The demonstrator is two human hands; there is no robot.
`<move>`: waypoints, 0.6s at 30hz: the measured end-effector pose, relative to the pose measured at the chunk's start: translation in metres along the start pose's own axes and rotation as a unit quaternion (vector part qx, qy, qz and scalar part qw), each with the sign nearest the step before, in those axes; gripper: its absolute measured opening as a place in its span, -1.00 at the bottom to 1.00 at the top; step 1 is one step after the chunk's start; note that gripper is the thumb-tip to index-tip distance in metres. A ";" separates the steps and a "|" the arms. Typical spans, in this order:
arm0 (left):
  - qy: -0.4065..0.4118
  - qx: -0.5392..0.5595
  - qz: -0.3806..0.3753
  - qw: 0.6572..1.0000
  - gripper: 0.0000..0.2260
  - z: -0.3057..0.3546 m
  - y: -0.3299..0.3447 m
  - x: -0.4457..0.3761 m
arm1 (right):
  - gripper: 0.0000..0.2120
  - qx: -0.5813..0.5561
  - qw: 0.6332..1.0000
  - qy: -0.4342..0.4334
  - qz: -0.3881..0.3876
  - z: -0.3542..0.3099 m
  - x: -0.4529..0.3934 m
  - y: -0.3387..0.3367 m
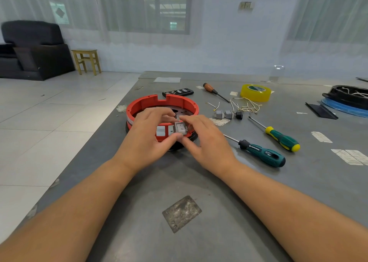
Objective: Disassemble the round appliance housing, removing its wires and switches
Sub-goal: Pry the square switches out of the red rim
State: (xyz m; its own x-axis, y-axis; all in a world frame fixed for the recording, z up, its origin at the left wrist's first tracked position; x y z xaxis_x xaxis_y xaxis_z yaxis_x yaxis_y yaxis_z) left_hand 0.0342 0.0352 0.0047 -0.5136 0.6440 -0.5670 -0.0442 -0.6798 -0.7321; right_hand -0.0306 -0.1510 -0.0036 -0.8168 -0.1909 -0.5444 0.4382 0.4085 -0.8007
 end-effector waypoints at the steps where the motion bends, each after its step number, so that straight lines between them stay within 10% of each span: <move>1: -0.005 0.007 -0.001 1.000 -0.51 0.000 0.001 0.000 | -0.60 -0.007 1.000 -0.005 -0.001 0.000 0.000 0.000; 18: 0.019 -0.073 -0.045 0.996 -0.65 -0.003 0.007 -0.001 | -0.75 -0.242 0.968 0.065 -0.004 0.003 0.010 -0.007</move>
State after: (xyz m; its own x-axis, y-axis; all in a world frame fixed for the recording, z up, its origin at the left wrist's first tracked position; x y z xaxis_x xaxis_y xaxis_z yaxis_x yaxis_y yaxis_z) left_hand 0.0371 0.0314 -0.0010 -0.4809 0.7141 -0.5087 0.0391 -0.5622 -0.8261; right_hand -0.0408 -0.1581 -0.0044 -0.8731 -0.0952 -0.4782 0.2304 0.7839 -0.5766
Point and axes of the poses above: each hand's wrist, its own x-axis away from the middle knuckle, its own y-axis out of the palm, z = x × y, the point moved 1 cm from there along -x, towards the middle knuckle, and after that the axes turned 14 degrees about -z, right-handed, at the moved point
